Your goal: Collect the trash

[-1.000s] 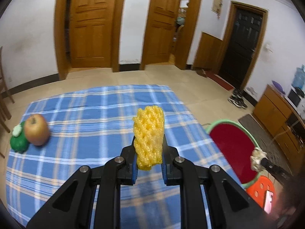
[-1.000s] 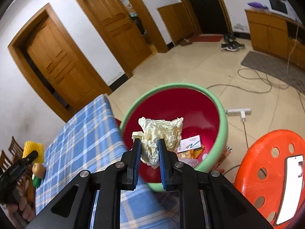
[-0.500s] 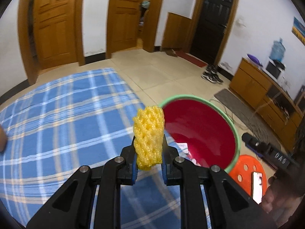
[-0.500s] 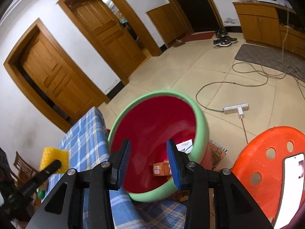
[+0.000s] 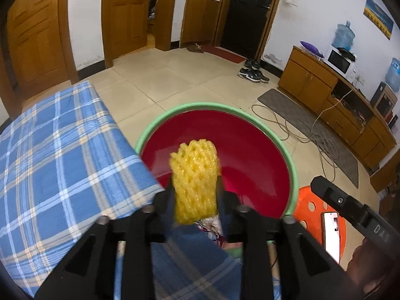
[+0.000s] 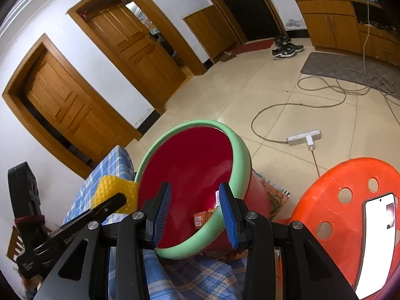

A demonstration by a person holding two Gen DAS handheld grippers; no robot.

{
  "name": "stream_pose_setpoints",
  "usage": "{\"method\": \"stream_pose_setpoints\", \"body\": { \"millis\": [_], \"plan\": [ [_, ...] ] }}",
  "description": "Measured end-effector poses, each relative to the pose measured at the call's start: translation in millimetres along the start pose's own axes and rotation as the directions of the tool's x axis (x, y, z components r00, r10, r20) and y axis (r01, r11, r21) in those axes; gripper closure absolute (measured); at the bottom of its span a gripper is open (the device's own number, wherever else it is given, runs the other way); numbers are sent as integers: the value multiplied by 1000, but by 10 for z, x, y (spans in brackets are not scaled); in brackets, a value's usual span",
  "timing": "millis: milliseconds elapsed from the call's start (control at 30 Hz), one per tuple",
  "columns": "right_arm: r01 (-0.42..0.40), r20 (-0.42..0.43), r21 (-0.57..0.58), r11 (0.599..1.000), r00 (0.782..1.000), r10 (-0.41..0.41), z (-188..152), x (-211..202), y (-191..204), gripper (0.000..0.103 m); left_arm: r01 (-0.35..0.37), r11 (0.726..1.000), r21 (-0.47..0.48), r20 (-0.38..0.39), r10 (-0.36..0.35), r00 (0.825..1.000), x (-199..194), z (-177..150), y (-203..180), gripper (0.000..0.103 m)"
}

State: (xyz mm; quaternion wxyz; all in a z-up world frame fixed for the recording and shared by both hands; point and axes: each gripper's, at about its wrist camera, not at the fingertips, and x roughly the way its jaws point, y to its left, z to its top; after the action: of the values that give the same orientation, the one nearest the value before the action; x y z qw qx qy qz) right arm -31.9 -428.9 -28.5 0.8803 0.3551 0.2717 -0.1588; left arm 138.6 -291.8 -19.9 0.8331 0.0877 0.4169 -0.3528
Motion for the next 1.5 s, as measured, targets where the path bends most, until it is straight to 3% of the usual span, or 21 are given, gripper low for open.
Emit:
{"method": "stream_pose_setpoints", "body": {
  "millis": [67, 467, 600, 800, 1167, 1500],
  "plan": [
    [-5, 1, -1, 1000, 1000, 5, 6, -11, -11, 63, -16, 1000, 7, 13, 16, 1000, -10, -6, -36, 50],
    [-31, -11, -80, 996, 999, 30, -59, -92, 186, 58, -72, 995, -71, 9, 73, 997, -233, -143, 150, 49],
    [-32, -10, -105, 994, 999, 31, -114, -151, 311, 45, -97, 989, -108, 27, 101, 995, -415, -216, 275, 48],
    [-44, -7, -161, 986, 999, 43, -205, -247, 521, 39, -140, 977, -159, 59, 151, 987, -716, -341, 451, 42],
    [-65, -5, -265, 962, 998, 66, -469, -437, 920, 27, -249, 933, -261, 112, 286, 952, -1295, -634, 729, 24],
    [-48, 34, -339, 940, 997, 63, -744, -676, 1186, 22, -315, 889, -332, 141, 377, 915, -1770, -961, 905, 19]
  ]
}}
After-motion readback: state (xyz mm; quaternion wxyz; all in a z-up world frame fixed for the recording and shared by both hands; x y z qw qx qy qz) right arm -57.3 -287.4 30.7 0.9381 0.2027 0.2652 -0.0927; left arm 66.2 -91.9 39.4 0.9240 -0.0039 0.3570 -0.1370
